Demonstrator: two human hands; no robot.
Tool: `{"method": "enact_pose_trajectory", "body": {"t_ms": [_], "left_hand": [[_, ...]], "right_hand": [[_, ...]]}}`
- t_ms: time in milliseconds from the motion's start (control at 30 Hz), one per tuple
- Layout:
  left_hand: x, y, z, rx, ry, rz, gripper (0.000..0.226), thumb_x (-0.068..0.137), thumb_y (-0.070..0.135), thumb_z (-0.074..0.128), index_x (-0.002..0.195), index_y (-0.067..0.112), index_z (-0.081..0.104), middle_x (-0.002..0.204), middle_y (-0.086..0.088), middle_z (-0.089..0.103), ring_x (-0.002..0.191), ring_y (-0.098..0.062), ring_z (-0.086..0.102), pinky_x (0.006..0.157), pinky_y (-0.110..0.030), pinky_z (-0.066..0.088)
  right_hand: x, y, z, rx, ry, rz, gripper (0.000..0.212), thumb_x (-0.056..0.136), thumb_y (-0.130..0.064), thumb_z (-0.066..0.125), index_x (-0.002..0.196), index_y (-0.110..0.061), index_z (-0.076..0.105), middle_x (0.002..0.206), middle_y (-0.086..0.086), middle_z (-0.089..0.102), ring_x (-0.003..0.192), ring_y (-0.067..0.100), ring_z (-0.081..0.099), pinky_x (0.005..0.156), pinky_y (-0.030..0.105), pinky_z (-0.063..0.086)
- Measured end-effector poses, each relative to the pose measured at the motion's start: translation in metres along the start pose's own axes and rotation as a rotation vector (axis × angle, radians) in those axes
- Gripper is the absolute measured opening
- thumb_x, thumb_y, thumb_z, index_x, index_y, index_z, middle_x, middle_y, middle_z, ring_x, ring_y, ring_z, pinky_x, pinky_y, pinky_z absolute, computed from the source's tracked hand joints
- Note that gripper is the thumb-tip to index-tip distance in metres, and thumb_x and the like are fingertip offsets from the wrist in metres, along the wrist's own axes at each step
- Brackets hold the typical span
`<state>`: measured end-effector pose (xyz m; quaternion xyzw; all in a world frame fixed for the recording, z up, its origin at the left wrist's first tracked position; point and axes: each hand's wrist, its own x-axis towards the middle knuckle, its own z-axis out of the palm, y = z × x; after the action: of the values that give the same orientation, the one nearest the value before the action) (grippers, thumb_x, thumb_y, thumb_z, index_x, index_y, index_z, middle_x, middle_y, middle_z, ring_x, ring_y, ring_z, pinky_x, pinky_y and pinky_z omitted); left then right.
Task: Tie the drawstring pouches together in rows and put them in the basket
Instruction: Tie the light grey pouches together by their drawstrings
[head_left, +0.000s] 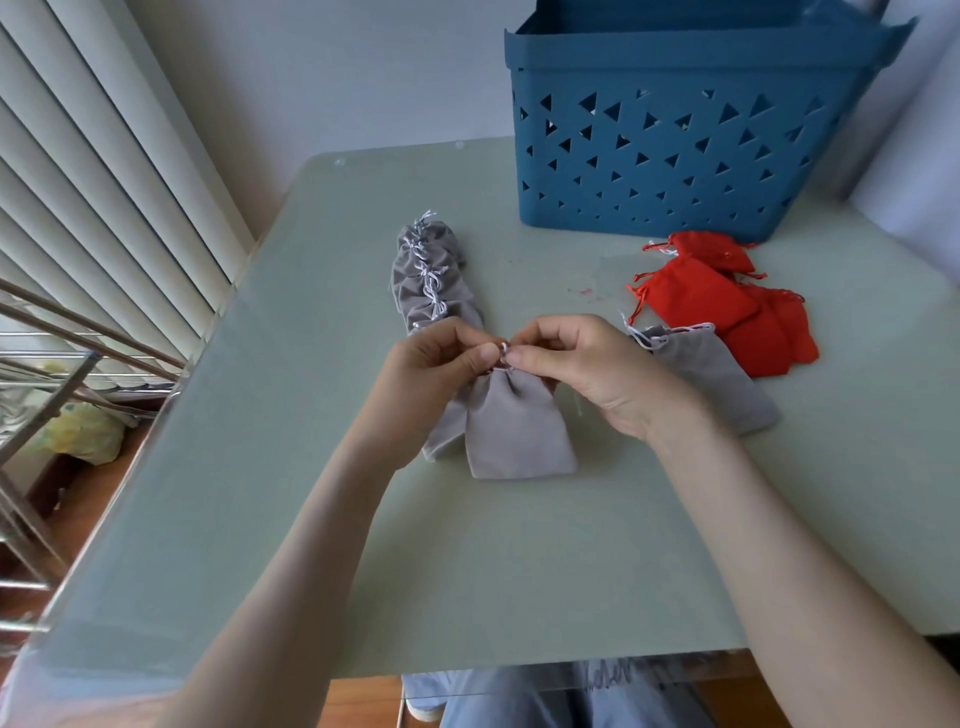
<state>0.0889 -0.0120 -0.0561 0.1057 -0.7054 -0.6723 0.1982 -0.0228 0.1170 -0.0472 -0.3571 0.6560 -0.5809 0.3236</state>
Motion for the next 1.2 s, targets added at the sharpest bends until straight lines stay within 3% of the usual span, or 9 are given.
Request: {"method": "enact_pose_trajectory", "body": {"t_ms": [100, 200, 300, 500, 667, 833, 967, 1100, 1200], "left_hand": [[-0.001, 0.0, 0.0, -0.001, -0.011, 0.008, 0.005, 0.08, 0.013, 0.064, 0.077, 0.009, 0.064, 0.07, 0.0, 0.065, 0.072, -0.014, 0.056, 0.067, -0.02, 0.045], [-0.001, -0.001, 0.002, 0.017, -0.024, 0.03, 0.009, 0.085, 0.002, 0.061, 0.079, 0.007, 0.064, 0.069, 0.005, 0.067, 0.07, -0.009, 0.059, 0.066, -0.016, 0.047], [-0.001, 0.0, 0.002, -0.004, -0.027, 0.04, 0.011, 0.087, -0.001, 0.058, 0.08, 0.005, 0.063, 0.068, 0.009, 0.068, 0.068, -0.003, 0.061, 0.065, -0.014, 0.046], [0.0, 0.001, -0.001, -0.156, -0.065, 0.007, 0.01, 0.083, 0.011, 0.063, 0.076, 0.015, 0.068, 0.075, 0.001, 0.069, 0.072, -0.01, 0.063, 0.07, -0.019, 0.05], [-0.001, -0.001, -0.002, 0.094, -0.015, 0.032, 0.012, 0.084, 0.009, 0.068, 0.076, 0.018, 0.067, 0.071, 0.006, 0.068, 0.068, -0.008, 0.058, 0.067, -0.019, 0.047], [-0.001, -0.002, -0.003, 0.282, 0.04, 0.055, 0.017, 0.079, 0.021, 0.067, 0.07, 0.035, 0.067, 0.076, 0.008, 0.066, 0.075, -0.013, 0.058, 0.076, -0.036, 0.047], [-0.002, -0.002, -0.002, 0.327, 0.059, 0.003, 0.023, 0.085, 0.005, 0.067, 0.073, 0.024, 0.067, 0.071, 0.013, 0.067, 0.071, -0.007, 0.058, 0.072, -0.022, 0.047], [-0.002, -0.001, 0.001, 0.272, 0.094, -0.038, 0.021, 0.085, 0.0, 0.066, 0.073, 0.018, 0.068, 0.074, -0.017, 0.068, 0.068, -0.015, 0.055, 0.069, -0.022, 0.046], [-0.001, -0.004, 0.0, 0.325, 0.129, -0.06, 0.017, 0.084, 0.006, 0.069, 0.074, 0.02, 0.068, 0.075, -0.009, 0.071, 0.067, -0.012, 0.057, 0.075, -0.03, 0.049]], "right_hand": [[0.0, 0.001, 0.0, -0.094, 0.023, -0.02, 0.016, 0.088, -0.007, 0.063, 0.076, -0.016, 0.063, 0.071, 0.002, 0.055, 0.063, 0.004, 0.045, 0.059, 0.016, 0.035], [0.001, 0.003, 0.001, -0.119, 0.03, -0.018, 0.015, 0.09, -0.008, 0.063, 0.077, -0.017, 0.064, 0.071, -0.002, 0.056, 0.065, 0.002, 0.046, 0.062, 0.015, 0.036], [0.0, 0.002, 0.0, -0.057, -0.009, 0.003, 0.01, 0.091, -0.009, 0.061, 0.083, -0.013, 0.066, 0.075, 0.002, 0.058, 0.069, 0.005, 0.049, 0.061, 0.016, 0.038], [-0.001, 0.002, -0.002, 0.112, -0.084, 0.038, 0.01, 0.091, -0.012, 0.057, 0.086, -0.011, 0.066, 0.076, -0.003, 0.063, 0.071, 0.005, 0.056, 0.062, 0.012, 0.043], [0.001, 0.006, -0.001, 0.082, -0.053, 0.066, 0.017, 0.094, -0.013, 0.054, 0.082, -0.013, 0.067, 0.072, -0.007, 0.066, 0.066, 0.001, 0.058, 0.062, 0.012, 0.045], [0.002, 0.007, -0.002, -0.009, -0.036, 0.08, 0.009, 0.089, -0.013, 0.063, 0.085, -0.015, 0.07, 0.082, 0.002, 0.067, 0.08, 0.014, 0.055, 0.07, 0.025, 0.042], [0.003, 0.009, 0.001, -0.108, 0.007, 0.085, 0.004, 0.087, -0.009, 0.065, 0.087, -0.008, 0.069, 0.079, 0.008, 0.059, 0.072, 0.012, 0.049, 0.067, 0.027, 0.036], [0.004, 0.013, 0.005, -0.212, 0.063, 0.046, 0.01, 0.086, -0.012, 0.067, 0.089, -0.002, 0.067, 0.074, 0.004, 0.056, 0.07, 0.011, 0.047, 0.069, 0.029, 0.036], [0.005, 0.014, 0.006, -0.326, 0.123, 0.004, 0.007, 0.084, -0.019, 0.07, 0.082, -0.012, 0.069, 0.072, -0.004, 0.061, 0.067, 0.006, 0.052, 0.07, 0.027, 0.042]]}}
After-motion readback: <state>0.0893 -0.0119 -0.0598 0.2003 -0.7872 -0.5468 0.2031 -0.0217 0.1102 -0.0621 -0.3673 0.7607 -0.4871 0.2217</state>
